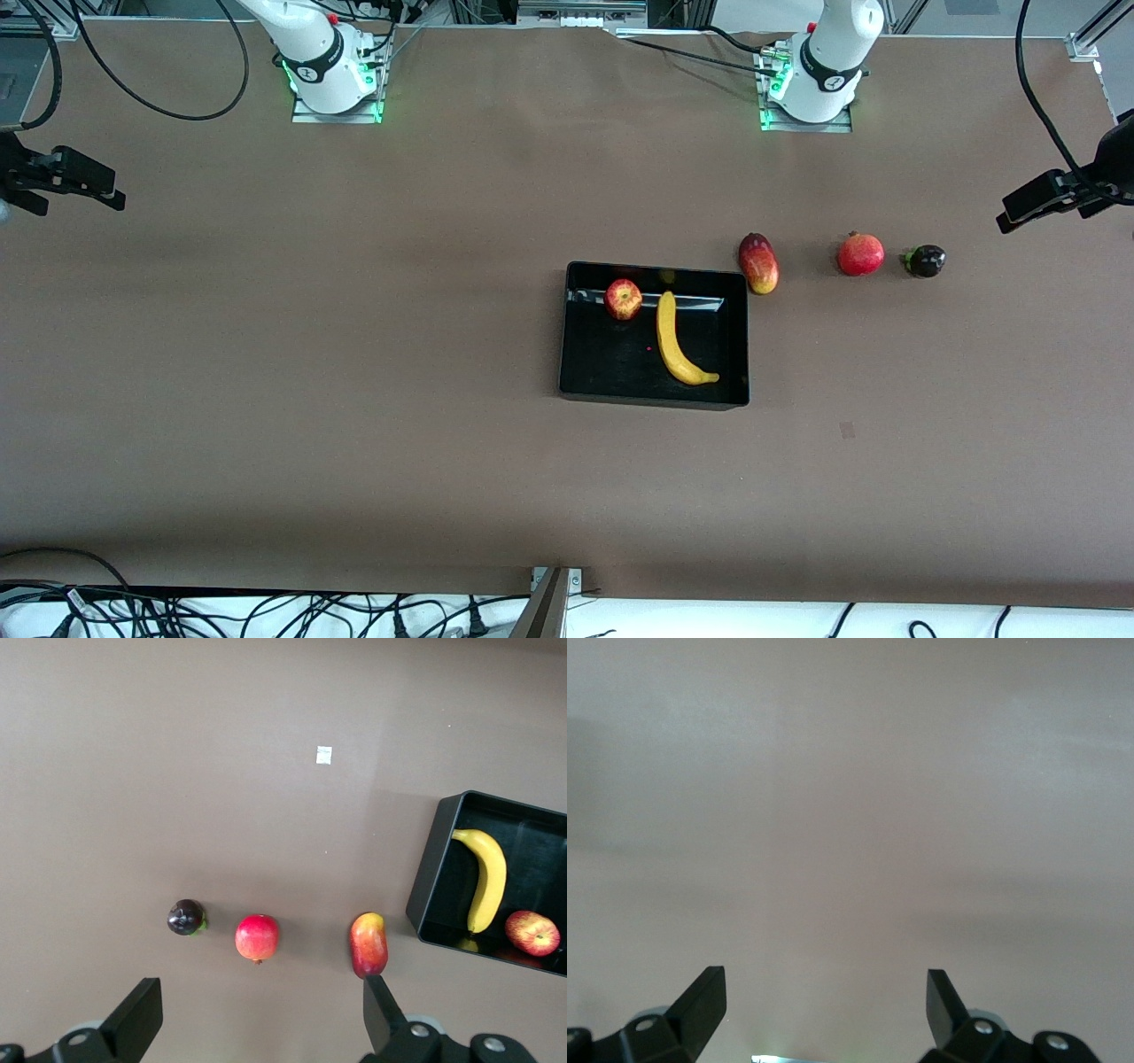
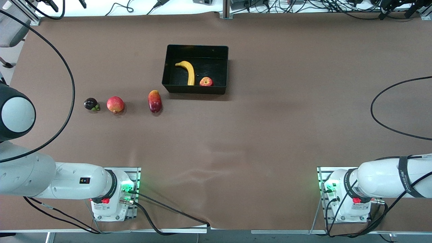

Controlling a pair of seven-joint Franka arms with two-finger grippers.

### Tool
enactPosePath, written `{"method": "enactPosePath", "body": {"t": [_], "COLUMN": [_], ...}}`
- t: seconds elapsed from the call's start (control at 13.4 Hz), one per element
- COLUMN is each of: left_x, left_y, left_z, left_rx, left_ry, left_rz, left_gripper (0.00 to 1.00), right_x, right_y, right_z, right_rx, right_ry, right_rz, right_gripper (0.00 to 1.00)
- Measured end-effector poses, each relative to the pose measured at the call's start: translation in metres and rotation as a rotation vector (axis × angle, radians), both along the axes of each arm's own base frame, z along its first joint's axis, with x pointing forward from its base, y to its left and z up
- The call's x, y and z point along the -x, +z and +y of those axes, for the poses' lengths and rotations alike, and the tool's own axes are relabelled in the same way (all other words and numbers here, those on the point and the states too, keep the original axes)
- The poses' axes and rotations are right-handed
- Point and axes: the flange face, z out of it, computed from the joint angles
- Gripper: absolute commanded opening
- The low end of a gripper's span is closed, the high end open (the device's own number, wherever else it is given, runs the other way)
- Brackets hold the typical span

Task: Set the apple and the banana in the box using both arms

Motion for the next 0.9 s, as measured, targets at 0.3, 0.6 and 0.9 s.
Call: {"method": "enactPosePath", "body": {"t": [0.3,0.6,0.9], "left_x": [0.001,0.003,0.007], "left_y": [0.001,0.006,0.012], "left_z": [0.012,0.004,0.001], "left_rx": [-0.002,-0.001,-0.001], "left_ry": [-0.053,-0.083,-0.097], "left_rz": [-0.001,-0.01,-0.02], "left_gripper": [1.0,1.0,1.0], "right_x": [0.0,0.0,0.0], "right_y": [0.0,0.0,0.0], "right_z": [0.0,0.0,0.0], "right_rx": [0.0,0.0,0.0], "right_ry": [0.0,0.0,0.0], "right_rz": [0.0,0.0,0.0], "right_gripper": [1.0,1.0,1.0]}}
